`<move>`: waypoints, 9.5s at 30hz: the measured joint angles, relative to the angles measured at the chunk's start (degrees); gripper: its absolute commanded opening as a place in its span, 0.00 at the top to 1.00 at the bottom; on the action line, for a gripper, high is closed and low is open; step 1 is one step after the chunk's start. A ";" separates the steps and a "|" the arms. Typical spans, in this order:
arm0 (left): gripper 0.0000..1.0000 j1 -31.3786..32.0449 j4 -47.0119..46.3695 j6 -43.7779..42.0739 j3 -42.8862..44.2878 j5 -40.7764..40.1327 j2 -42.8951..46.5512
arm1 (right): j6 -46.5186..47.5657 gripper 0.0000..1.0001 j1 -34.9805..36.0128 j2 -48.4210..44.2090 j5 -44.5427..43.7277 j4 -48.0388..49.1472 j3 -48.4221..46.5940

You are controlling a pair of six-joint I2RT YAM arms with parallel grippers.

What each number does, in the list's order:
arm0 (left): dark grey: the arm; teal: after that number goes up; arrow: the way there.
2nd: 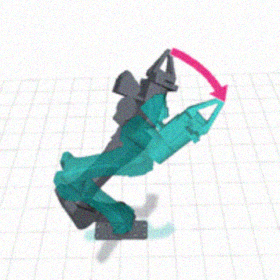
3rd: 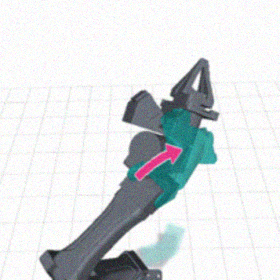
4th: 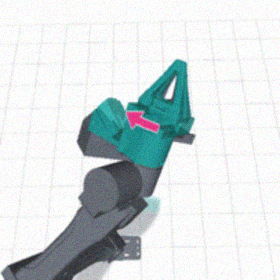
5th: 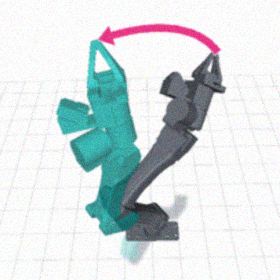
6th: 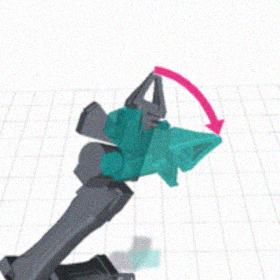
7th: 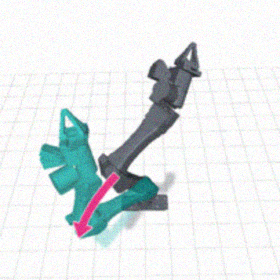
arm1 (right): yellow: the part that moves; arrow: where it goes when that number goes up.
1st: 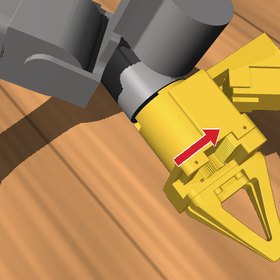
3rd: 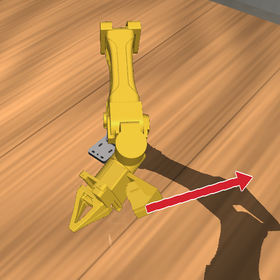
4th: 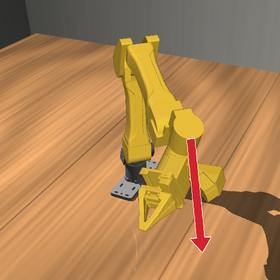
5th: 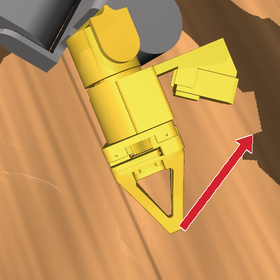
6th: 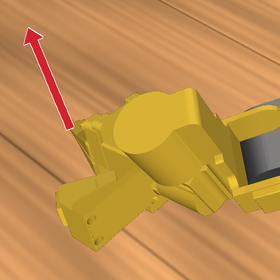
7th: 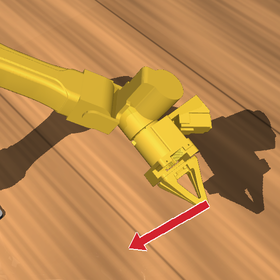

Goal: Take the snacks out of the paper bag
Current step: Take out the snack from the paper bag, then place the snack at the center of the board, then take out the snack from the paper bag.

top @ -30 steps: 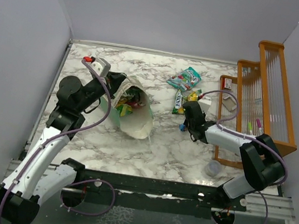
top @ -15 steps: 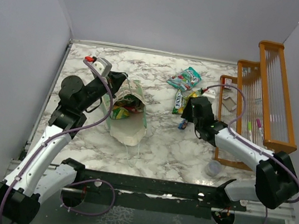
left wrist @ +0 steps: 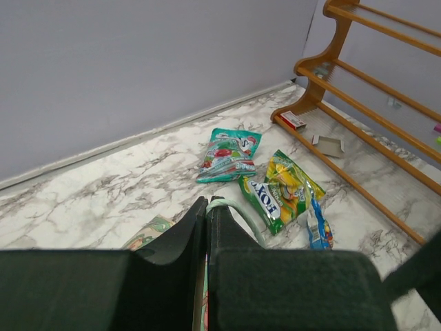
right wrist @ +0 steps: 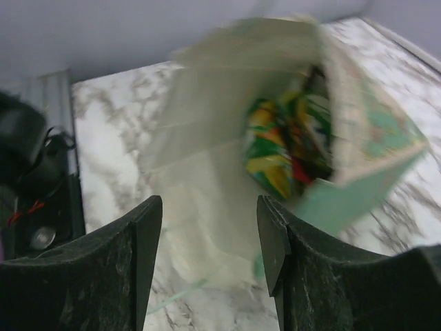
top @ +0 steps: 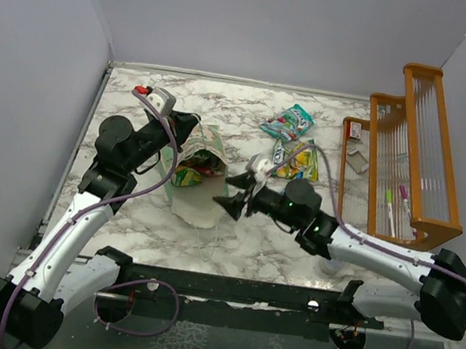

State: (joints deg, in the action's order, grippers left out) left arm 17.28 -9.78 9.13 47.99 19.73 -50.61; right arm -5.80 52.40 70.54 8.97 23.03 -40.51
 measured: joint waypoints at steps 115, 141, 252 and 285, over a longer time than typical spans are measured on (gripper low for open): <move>1.00 0.07 -0.83 2.80 0.00 -2.47 -0.72 | 33.66 0.99 9.07 16.48 -4.74 5.09 -8.90; 1.00 0.07 0.02 2.29 0.00 -4.37 -0.85 | 39.39 0.99 8.98 -21.07 3.93 6.75 5.53; 1.00 0.31 0.04 2.78 0.00 -4.35 -0.33 | 70.69 0.50 7.43 34.99 -2.36 -20.00 -23.37; 1.00 0.74 0.17 2.78 0.00 -4.37 -0.33 | 70.90 0.98 7.06 32.63 -4.72 -7.30 -19.08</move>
State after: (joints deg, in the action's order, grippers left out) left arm 18.02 -9.61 11.90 47.99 15.35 -50.94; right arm 65.10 59.46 103.18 4.25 15.73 -59.59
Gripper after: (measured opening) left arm 0.028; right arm 0.020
